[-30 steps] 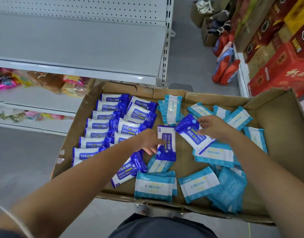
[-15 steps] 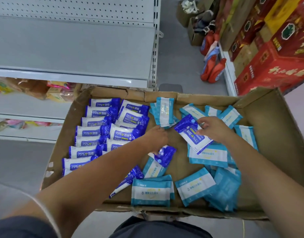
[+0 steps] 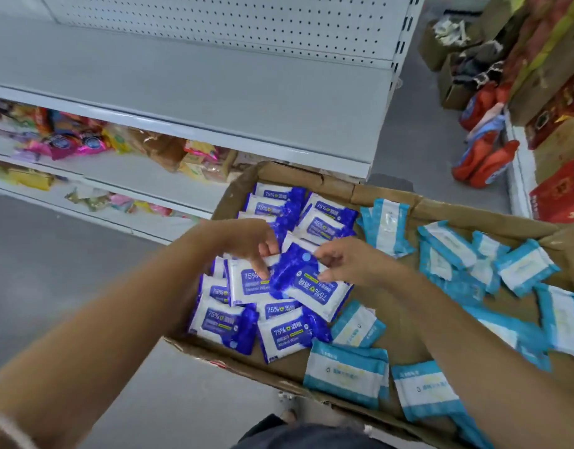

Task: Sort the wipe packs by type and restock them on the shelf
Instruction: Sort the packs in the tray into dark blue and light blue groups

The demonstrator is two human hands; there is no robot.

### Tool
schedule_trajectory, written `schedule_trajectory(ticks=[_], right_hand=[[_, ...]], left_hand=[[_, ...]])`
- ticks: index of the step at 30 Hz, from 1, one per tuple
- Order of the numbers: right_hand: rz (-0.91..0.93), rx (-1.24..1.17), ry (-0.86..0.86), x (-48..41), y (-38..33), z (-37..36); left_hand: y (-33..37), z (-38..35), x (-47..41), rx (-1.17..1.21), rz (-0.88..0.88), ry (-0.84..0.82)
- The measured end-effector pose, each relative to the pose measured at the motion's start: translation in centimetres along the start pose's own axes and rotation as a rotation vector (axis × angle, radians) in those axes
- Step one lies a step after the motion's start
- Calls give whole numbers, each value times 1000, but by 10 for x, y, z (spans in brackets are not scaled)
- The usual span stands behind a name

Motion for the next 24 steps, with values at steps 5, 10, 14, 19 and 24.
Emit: schedule_trajectory(ticks=[5,10,14,19,24], right_hand=[[88,202,-224,-10,-28,-90],[92,559,-170,-14,-30,-148],[15,638,-82,-10,-30,-123],[-188,402,267,34,23,-3],[-408,244,667,114,138,108]], left_hand=[[-53,-71,11,-234,46,-193],[-73,-93,6,-436,35,-123],[-49,-57,-13,-297,-32,11],[35,-19,-62,23,-174,230],[121,-13,-115,182,-120,335]])
Point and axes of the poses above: each hand's wrist, its own x-axis away from the middle knuckle, its own z-axis out of the back of the hand, y = z × x, the point moved 5 cm from there along -x, towards the middle knuckle, and after that the axes turned 4 degrees about z, right-handed, at the moved point
